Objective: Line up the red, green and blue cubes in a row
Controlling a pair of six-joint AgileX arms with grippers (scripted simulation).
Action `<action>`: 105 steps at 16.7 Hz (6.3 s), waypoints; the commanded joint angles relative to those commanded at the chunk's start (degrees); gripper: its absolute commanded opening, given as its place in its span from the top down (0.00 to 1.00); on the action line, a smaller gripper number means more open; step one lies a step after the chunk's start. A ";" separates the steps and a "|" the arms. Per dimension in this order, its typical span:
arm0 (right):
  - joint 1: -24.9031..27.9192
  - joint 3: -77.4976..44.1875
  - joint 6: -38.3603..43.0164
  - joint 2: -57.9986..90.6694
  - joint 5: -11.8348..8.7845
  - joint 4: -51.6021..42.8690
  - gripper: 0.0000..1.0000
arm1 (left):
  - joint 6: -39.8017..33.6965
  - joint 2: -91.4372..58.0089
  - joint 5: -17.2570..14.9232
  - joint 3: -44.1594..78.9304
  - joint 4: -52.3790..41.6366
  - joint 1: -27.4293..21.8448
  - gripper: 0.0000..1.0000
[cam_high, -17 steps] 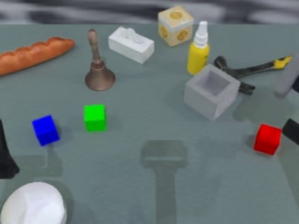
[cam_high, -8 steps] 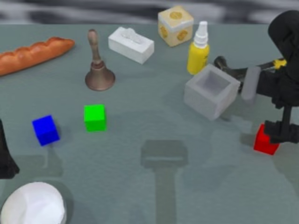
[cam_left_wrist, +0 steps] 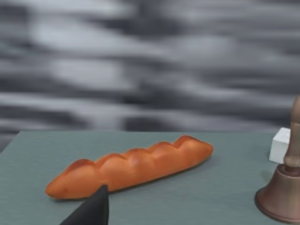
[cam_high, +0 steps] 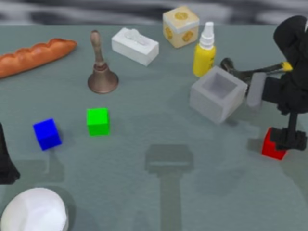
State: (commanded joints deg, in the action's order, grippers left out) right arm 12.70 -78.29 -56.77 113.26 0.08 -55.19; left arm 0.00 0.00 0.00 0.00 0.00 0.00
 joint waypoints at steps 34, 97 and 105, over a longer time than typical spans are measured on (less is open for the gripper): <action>0.21 7.40 1.31 5.79 -0.44 13.68 1.00 | 0.00 0.00 0.00 0.00 0.00 0.00 0.00; 45.02 -30.04 25.11 24.68 -0.32 -4.78 0.00 | 0.00 0.00 0.00 0.00 0.00 0.00 0.00; 44.98 -30.24 25.05 24.65 -0.32 -4.98 0.00 | 0.00 0.00 0.00 0.00 0.00 0.00 0.00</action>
State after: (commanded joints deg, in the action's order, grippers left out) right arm 57.67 -108.53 -31.71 137.91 -0.24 -60.17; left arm 0.00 0.00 0.00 0.00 0.00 0.00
